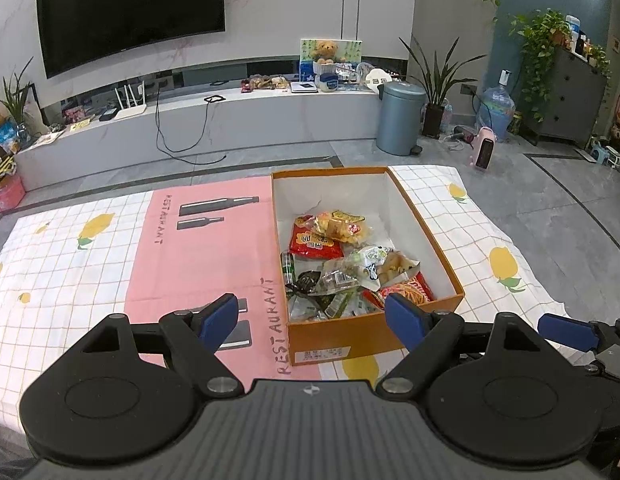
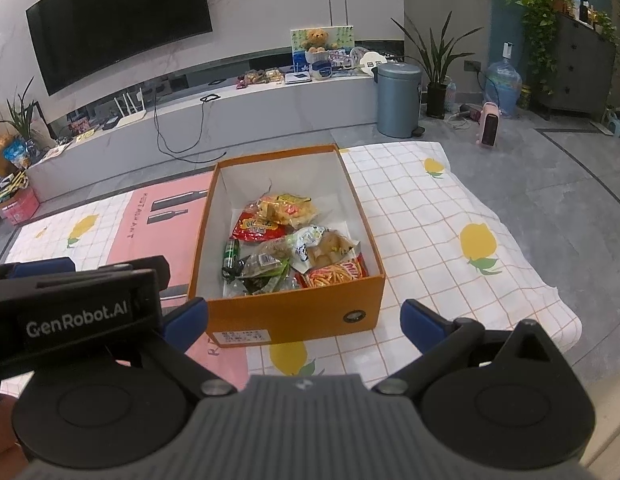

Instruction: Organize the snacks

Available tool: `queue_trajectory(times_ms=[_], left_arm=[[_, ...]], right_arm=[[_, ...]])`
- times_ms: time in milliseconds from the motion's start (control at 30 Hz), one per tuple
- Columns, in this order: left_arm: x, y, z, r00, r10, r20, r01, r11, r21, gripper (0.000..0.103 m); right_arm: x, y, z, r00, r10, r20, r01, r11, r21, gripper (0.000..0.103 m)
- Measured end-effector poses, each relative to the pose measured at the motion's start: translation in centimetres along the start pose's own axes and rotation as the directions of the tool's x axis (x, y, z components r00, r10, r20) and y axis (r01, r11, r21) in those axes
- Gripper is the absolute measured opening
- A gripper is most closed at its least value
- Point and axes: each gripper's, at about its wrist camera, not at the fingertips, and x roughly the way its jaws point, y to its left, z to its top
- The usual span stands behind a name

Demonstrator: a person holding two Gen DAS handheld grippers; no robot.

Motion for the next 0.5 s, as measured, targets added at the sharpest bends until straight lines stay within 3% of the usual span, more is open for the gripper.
queue_trajectory(times_ms=[500], left_arm=[[0.47, -0.05, -0.62, 0.998, -0.053, -0.026, 0.053, 0.999, -0.014, 0.097]], right_arm=[[0.11, 0.35, -0.36, 0.999, -0.031, -0.020, 0.030, 0.999, -0.021, 0.100]])
